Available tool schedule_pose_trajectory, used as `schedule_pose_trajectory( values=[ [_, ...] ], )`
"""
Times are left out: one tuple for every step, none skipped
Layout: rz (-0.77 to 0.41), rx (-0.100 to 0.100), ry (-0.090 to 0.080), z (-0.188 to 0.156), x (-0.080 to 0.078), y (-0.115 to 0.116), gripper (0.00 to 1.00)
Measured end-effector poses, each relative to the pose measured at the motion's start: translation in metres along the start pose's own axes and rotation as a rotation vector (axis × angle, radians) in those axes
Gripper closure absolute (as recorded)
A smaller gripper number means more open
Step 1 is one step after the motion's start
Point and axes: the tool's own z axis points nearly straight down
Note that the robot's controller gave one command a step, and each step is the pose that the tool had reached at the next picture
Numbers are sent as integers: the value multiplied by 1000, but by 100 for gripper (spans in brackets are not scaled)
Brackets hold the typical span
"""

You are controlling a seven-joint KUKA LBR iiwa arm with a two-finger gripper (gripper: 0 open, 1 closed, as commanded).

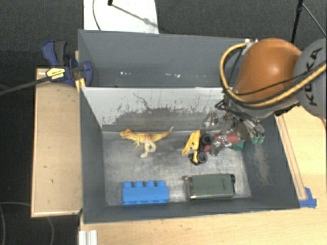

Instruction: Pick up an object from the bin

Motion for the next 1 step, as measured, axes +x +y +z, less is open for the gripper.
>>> schedule_pose_trajectory(
  values=[
    [0, 0, 0, 0, 0, 0, 100]
  ],
)
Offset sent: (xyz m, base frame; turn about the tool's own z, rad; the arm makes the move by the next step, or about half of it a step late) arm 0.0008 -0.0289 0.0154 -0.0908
